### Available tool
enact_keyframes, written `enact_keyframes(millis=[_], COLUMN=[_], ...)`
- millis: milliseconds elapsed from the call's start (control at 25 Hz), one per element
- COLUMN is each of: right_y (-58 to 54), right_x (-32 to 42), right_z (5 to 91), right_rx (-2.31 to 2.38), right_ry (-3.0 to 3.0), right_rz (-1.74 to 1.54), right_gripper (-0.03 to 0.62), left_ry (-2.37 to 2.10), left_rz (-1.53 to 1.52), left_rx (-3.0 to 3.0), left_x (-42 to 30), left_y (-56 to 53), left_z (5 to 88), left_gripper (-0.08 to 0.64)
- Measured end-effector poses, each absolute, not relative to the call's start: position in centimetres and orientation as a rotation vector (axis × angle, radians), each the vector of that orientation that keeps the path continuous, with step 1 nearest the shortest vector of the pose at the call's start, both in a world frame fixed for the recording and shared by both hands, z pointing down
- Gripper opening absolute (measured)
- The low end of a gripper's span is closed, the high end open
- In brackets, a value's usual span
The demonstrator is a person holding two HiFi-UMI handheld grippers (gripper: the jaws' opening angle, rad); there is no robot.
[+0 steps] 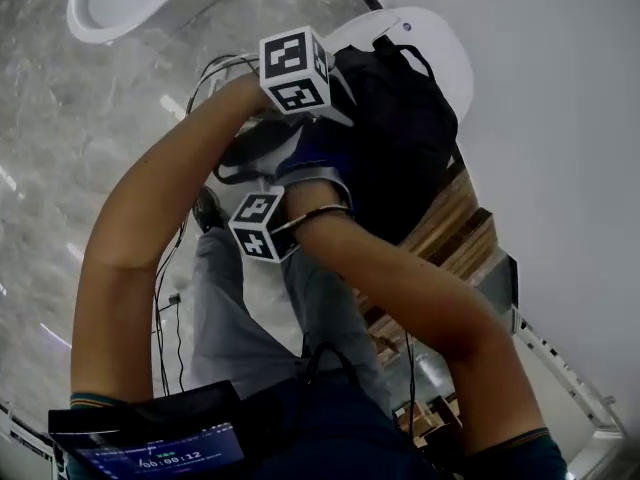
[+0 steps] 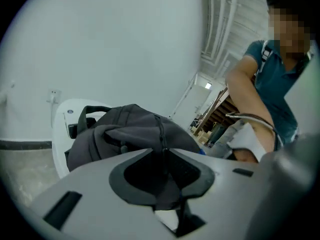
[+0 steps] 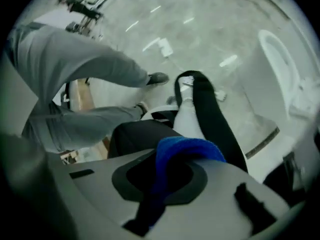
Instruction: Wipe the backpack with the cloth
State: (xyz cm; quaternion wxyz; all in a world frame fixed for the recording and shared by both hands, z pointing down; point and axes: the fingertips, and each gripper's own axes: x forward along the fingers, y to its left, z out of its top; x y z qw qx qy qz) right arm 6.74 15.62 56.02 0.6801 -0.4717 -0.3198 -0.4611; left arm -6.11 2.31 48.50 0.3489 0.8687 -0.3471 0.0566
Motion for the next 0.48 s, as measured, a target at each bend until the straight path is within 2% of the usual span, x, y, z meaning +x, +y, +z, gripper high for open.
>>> enact_keyframes(millis=[160, 280, 360, 480], right_y=[18.0, 17.1, 16.3, 16.6], right_x=[12.3, 9.1, 7.5, 9.5], right_z=[57.9, 57.9, 57.2, 56.3], right_rx=[-1.188, -1.111, -1.088, -1.175], right_ry=[-0.594, -0.722, -0.735, -0.633], right_rz=[-1.069, -0.950, -1.008, -1.199], right_gripper=[0.029, 0.029, 0.029, 0.029], left_ry=[-1.070, -1.304, -1.429, -1.525], left_rz=[0.146, -0.040, -0.090, 0.352], left_rx=[2.329, 2.297, 2.287, 2.531], left_x=[-5.9, -6.7, -6.3, -5.3], left_y=[2.2, 4.1, 5.2, 5.4], left_z=[48.0, 48.4, 49.4, 49.8], left_gripper=[0.103, 0.104, 0.106, 0.107])
